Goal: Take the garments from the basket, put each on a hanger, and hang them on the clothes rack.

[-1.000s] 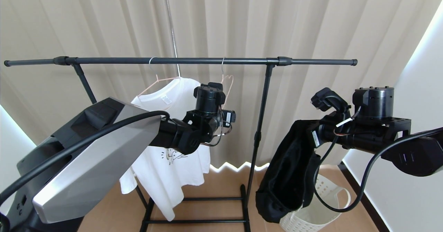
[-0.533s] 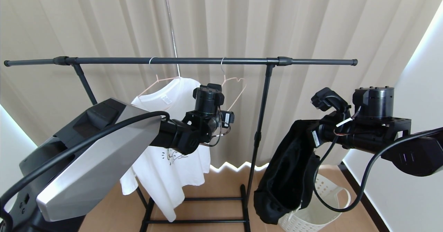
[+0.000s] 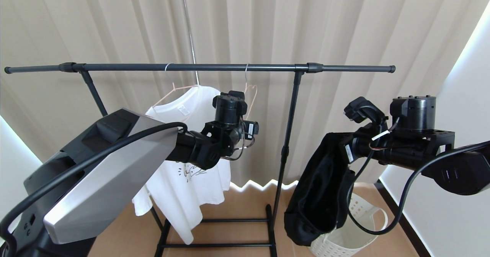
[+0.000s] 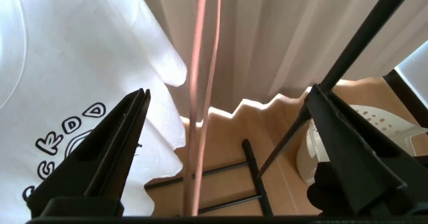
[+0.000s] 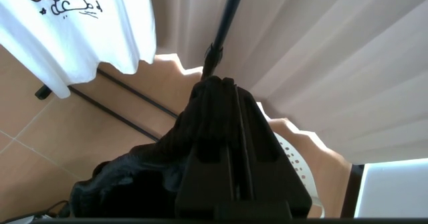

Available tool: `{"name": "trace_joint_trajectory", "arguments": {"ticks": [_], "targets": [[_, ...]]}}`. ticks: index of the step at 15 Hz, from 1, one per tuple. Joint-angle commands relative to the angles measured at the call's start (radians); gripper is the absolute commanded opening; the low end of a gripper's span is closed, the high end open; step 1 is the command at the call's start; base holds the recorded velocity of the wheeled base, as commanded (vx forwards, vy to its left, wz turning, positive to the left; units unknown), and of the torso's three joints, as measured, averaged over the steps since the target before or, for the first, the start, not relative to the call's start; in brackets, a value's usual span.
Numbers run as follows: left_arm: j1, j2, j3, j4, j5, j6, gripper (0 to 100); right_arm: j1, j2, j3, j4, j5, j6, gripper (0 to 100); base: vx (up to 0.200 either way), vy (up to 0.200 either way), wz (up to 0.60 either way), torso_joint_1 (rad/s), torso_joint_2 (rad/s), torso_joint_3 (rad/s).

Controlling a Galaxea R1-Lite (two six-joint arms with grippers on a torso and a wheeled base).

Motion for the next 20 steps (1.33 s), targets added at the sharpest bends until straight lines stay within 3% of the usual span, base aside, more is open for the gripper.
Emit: {"name": "trace_joint_trajectory", "arguments": {"ticks": [1,5,6,20], "targets": [[0.006,0.013,-0.010,0.001,-0.001,-0.001,100,-0.001,0.001,0.000,0.000,0.000,0.000,0,0.000,0.000,0.00,0.000,0.00,0.000],[0.002,0.048,-0.035,0.001,-0.004,0.005,100,0.000,0.001,0.002,0.000,0.000,0.000,0,0.000,0.000,0.00,0.000,0.00,0.000],[0.000,0.050,-0.038,0.001,-0.003,0.005,0,0.000,0.000,0.002,0.000,0.000,0.000,0,0.000,0.000,0.00,0.000,0.00,0.000],[0.003,0.030,-0.050,-0.008,0.003,0.011,0,0.000,0.000,0.000,0.000,0.000,0.000,0,0.000,0.000,0.00,0.000,0.00,0.000]]}}
